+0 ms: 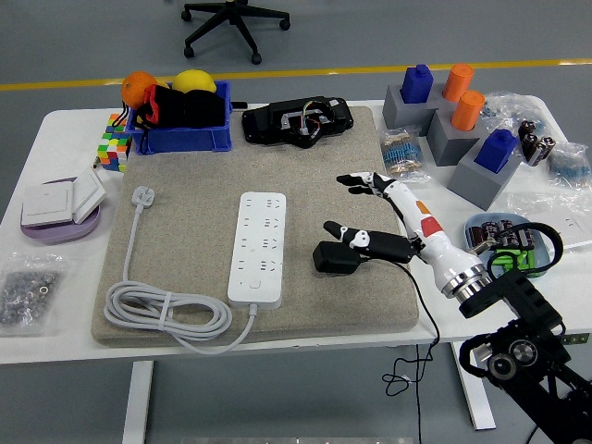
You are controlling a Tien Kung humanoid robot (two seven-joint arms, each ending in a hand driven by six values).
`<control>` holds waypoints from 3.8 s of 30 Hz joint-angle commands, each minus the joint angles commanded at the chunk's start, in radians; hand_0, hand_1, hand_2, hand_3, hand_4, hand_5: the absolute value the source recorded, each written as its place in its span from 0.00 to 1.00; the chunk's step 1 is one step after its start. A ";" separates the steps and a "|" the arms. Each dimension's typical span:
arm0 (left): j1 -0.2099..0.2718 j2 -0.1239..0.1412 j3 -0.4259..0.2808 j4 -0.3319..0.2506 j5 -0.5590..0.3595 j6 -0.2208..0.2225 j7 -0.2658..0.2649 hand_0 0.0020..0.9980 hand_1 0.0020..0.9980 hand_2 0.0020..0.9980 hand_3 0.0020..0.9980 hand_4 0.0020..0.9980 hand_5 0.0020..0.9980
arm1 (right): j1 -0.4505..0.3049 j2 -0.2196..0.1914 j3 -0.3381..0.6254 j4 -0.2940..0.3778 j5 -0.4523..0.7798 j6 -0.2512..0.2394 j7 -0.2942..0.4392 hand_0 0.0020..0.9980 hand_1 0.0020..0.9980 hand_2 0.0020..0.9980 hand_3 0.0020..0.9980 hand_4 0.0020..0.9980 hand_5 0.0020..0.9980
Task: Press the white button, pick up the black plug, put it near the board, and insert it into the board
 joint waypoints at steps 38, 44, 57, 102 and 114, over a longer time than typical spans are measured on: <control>0.003 0.014 0.005 0.000 0.008 -0.004 0.005 0.63 0.63 0.64 0.69 0.56 0.40 | 0.358 0.119 -0.455 -0.119 -0.176 0.220 -0.538 0.29 0.15 0.20 0.76 0.91 0.54; 0.007 0.016 0.008 0.000 0.014 -0.006 0.005 0.63 0.63 0.64 0.69 0.56 0.40 | 0.381 0.137 -0.488 -0.156 -0.187 0.202 -0.538 0.28 0.15 0.19 0.76 0.91 0.54; 0.008 0.016 0.003 0.000 0.028 -0.008 0.006 0.63 0.63 0.64 0.69 0.56 0.40 | 0.412 0.158 -0.510 -0.229 -0.183 0.192 -0.538 0.26 0.13 0.19 0.76 0.89 0.56; 0.011 0.011 -0.003 0.000 0.024 -0.005 0.005 0.63 0.63 0.64 0.69 0.56 0.39 | 0.372 0.150 -0.318 -0.123 -0.252 0.142 -0.525 0.26 0.16 0.20 0.75 0.89 0.56; 0.014 0.007 -0.004 0.000 0.018 -0.003 0.003 0.63 0.63 0.64 0.69 0.56 0.40 | 0.267 0.077 -0.198 -0.239 -0.183 -0.019 -0.141 0.86 0.89 0.89 0.88 0.99 0.39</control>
